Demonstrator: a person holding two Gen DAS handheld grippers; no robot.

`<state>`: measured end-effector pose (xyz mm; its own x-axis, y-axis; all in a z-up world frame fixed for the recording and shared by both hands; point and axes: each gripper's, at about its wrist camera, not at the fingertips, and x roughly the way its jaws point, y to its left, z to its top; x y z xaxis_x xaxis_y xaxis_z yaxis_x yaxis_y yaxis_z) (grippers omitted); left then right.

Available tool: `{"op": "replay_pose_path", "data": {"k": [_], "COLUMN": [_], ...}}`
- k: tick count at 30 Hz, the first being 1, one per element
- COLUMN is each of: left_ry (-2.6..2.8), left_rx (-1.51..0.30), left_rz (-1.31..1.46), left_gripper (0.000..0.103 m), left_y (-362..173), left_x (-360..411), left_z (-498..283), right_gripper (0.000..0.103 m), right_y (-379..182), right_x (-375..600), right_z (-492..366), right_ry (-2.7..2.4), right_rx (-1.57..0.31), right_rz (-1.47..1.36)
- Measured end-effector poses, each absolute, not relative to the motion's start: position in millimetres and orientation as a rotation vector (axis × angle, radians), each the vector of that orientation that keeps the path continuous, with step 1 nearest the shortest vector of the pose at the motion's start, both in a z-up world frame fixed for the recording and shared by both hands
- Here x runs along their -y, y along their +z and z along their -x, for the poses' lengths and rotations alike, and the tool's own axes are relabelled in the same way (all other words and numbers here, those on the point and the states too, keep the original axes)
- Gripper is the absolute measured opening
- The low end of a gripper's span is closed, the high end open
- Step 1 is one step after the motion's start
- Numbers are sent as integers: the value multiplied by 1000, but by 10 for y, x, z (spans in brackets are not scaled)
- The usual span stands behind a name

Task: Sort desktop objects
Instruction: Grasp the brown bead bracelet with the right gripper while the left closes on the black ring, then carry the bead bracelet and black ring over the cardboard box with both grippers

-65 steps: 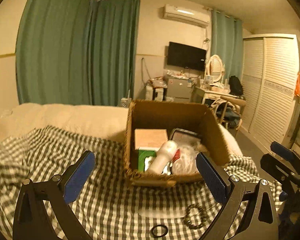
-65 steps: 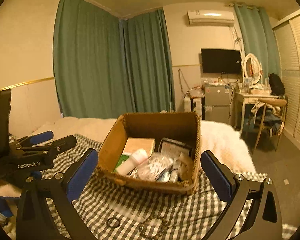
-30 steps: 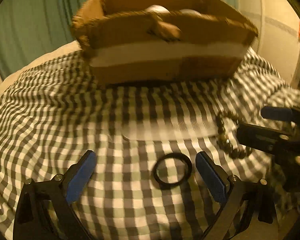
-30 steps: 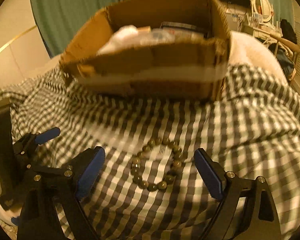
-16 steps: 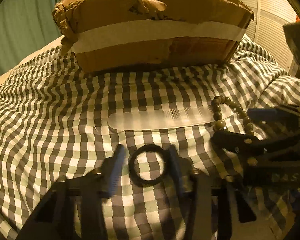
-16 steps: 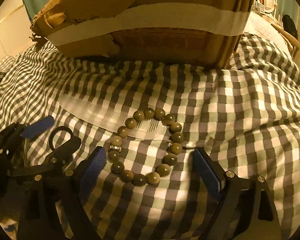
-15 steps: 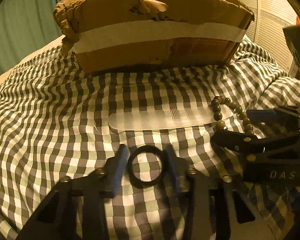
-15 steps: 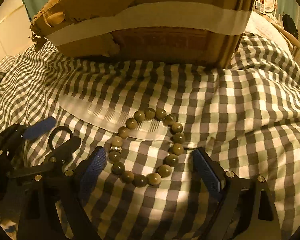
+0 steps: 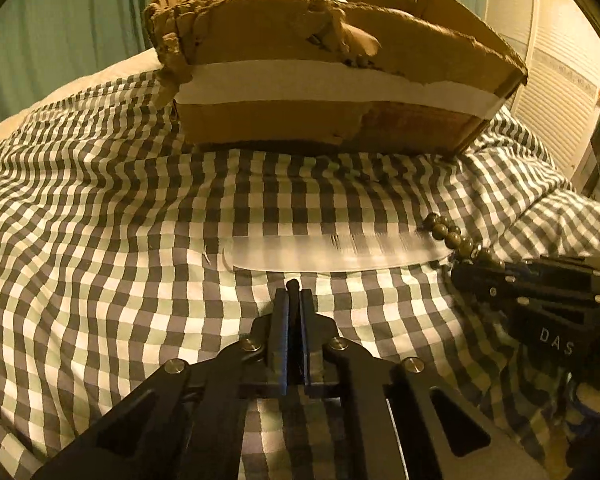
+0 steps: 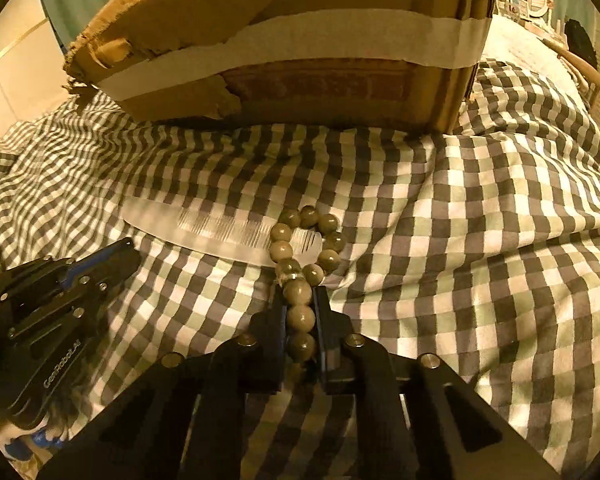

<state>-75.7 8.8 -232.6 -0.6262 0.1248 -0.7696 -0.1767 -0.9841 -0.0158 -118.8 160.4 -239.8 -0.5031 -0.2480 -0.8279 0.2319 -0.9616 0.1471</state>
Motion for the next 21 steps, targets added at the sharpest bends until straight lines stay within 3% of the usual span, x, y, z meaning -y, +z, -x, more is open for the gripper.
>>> {"op": "replay_pose_path", "data": {"k": [5, 21], "left_ry": [2684, 2732], "left_rx": [-29, -78], "left_rz": [1243, 1027], "left_gripper": [4, 4], "left_y": [-2168, -1478], "left_x": [18, -107], "left_z": [778, 558], "right_gripper": [11, 11], "right_y": [-2325, -1716], "right_x": [-1599, -1755], "right_z": [1120, 880], "right_ry": [-2508, -2572], "right_rx": [25, 63], "right_rz": [-1353, -1149]}}
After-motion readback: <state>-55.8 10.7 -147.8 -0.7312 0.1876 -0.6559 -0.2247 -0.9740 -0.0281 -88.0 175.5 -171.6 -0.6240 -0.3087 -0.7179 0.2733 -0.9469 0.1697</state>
